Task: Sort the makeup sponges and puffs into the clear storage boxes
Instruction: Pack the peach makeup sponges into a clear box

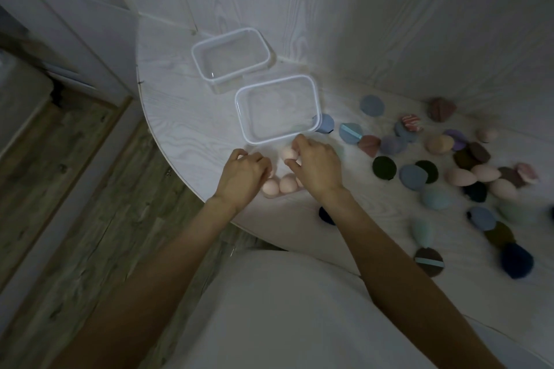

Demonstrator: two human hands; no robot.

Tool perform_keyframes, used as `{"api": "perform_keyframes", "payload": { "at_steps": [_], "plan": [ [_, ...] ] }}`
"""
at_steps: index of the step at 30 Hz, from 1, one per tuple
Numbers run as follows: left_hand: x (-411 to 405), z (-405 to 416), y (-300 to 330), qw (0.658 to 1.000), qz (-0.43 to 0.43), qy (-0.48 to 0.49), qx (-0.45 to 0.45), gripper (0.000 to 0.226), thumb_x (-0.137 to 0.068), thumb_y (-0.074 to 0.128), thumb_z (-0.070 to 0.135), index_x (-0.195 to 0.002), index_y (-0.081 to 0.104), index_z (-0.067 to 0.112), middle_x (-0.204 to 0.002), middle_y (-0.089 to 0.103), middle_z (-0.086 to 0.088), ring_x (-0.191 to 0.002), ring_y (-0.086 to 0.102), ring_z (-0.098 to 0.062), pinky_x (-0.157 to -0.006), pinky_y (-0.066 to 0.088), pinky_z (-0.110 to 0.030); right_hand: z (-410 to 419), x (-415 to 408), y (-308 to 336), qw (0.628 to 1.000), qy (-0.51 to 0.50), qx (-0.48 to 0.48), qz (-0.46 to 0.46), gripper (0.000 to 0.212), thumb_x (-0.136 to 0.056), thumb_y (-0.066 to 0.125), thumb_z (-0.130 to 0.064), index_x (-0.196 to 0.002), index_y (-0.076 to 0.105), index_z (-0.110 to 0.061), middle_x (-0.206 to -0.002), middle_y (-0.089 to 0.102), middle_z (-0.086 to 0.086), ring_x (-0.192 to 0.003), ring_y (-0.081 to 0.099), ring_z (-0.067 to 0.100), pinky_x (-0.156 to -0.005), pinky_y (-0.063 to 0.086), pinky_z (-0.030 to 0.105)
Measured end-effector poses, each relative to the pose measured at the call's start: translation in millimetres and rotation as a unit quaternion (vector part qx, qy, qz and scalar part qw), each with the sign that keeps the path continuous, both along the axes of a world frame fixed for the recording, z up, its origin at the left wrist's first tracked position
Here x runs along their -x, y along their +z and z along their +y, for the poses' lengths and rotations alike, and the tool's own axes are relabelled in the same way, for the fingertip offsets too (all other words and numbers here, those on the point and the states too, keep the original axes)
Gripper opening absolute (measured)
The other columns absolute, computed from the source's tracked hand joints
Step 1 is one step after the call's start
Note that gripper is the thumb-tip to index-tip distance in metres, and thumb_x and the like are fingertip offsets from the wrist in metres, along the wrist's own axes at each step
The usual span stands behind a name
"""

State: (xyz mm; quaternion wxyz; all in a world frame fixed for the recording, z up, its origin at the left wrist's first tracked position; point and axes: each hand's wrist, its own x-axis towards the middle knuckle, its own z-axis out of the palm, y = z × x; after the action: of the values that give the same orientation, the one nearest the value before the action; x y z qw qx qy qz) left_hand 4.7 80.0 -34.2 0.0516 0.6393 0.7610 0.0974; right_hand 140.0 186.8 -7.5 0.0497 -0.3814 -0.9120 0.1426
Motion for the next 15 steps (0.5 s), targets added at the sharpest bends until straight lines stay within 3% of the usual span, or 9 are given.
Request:
{"api": "perform_keyframes", "payload": {
  "at_steps": [8,15],
  "plan": [
    [4.2,-3.8,4.1,0.998,-0.023,-0.029,0.058,0.027,-0.087,0.056,0.033,-0.11,0.062,0.019,-0.11,0.062,0.003,-0.098,0.058,-0.019,-0.097,0.021,-0.034,-6.8,5.7,-6.5,1.0,0.008,-0.015,-0.024,0.027,-0.085,0.06,-0.028,-0.106,0.055,-0.012,-0.095,0.065,0.009,-0.089,0.058,0.027,-0.081,0.041,0.036],
    [1.1,-10.9,3.7,0.999,0.0,-0.023,0.04,0.026,-0.085,0.06,0.035,-0.104,0.066,0.018,-0.106,0.064,-0.002,-0.102,0.056,-0.025,-0.1,0.02,-0.042,-11.9,4.1,-9.1,0.998,0.014,-0.045,-0.048,0.028,-0.085,0.059,-0.029,-0.108,0.054,-0.012,-0.098,0.065,0.01,-0.092,0.055,0.028,-0.082,0.037,0.037]
  ]
}}
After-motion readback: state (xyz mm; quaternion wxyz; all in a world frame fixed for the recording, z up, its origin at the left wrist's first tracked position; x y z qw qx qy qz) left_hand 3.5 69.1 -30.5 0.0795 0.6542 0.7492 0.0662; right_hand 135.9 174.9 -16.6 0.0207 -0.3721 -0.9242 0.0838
